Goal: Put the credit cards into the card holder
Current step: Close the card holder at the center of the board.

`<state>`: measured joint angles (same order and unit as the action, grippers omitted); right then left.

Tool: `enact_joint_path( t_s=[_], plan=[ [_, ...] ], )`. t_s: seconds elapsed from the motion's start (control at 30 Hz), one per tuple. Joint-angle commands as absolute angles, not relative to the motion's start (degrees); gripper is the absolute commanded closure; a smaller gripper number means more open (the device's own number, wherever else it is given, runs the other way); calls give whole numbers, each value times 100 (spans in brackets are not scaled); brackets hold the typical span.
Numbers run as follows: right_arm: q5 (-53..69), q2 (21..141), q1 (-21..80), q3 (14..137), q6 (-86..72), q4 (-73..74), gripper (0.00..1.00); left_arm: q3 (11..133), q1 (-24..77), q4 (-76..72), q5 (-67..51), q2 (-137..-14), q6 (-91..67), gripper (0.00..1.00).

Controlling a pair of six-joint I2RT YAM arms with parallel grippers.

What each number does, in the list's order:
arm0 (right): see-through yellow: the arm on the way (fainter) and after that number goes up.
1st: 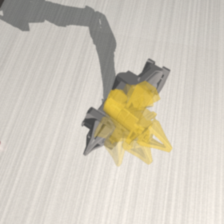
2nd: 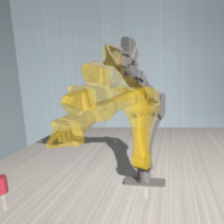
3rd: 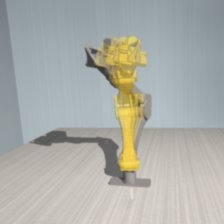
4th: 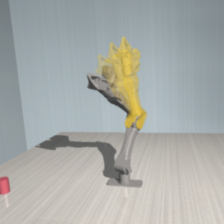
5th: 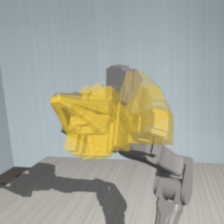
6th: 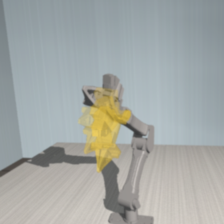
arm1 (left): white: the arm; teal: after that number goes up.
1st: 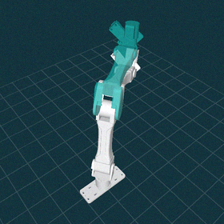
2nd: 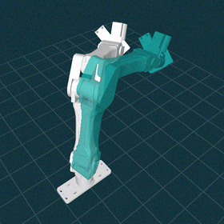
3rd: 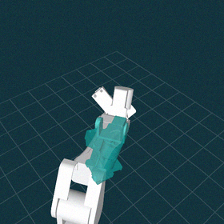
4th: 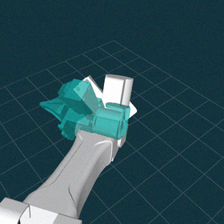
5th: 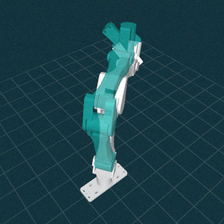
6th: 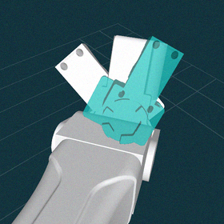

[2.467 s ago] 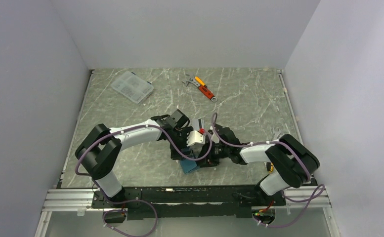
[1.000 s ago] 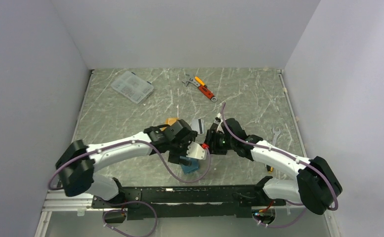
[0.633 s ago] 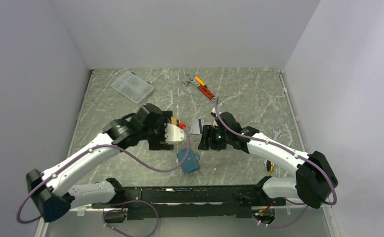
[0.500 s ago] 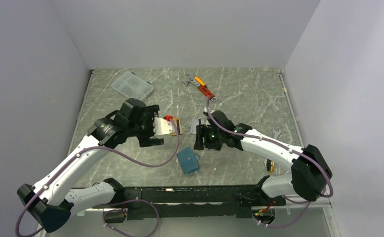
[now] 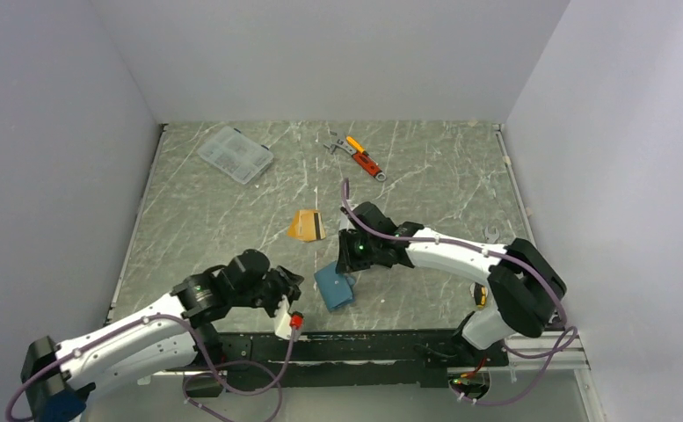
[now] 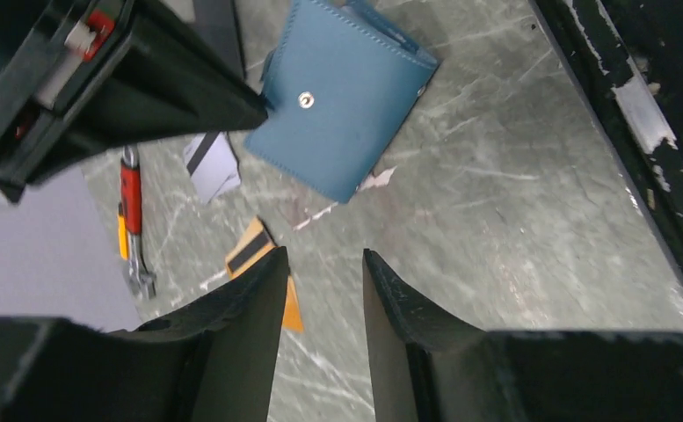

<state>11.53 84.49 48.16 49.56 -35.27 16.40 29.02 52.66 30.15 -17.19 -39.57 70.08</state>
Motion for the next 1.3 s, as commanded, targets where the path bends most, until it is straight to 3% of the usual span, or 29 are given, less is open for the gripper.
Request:
enact_joint_path(
  t_s=[0.0, 0.07, 0.17, 0.27, 0.33, 0.6, 0.7, 0.83, 0.87, 1.1, 1.27],
  plan=[
    [1510, 8723, 4838, 4830, -3535, 1081, 85, 2493, 5563, 1035, -1795, -4593, 7959, 59],
    [1559, 8833, 4833, 4751, -3506, 1027, 87, 2403, 5732, 705, -1635, -5004, 8244, 61],
    [1589, 8922, 4812, 4614, -3470, 938, 89, 2131, 5902, -33, -1353, -5602, 8745, 55],
    [1654, 9016, 4774, 4463, -3454, 833, 89, 1859, 5983, -967, -1126, -6275, 9194, 37],
    [1757, 9071, 4733, 4367, -3433, 756, 89, 1826, 5985, -1376, -1005, -6712, 9283, 30],
    [1977, 8917, 4475, 4476, -3209, 1049, 84, 2134, 5977, -878, -1003, -7506, 9519, 23],
    [1965, 8891, 4365, 4695, -3105, 1354, 82, 2608, 5966, 170, -1153, -7743, 9655, 38],
    [2016, 8854, 4197, 4904, -2970, 1673, 80, 2783, 5907, 585, -1148, -8022, 10043, 77],
    [2055, 8833, 4165, 4920, -2948, 1726, 81, 2853, 5906, 640, -1090, -8111, 10030, 80],
    [2081, 8475, 3776, 5143, -2795, 2236, 79, 3114, 5897, 729, -960, -8403, 10201, 76],
    [1325, 8446, 3735, 5744, -2480, 3129, 64, 3201, 5900, 785, -870, -8497, 10306, 77]
  ],
)
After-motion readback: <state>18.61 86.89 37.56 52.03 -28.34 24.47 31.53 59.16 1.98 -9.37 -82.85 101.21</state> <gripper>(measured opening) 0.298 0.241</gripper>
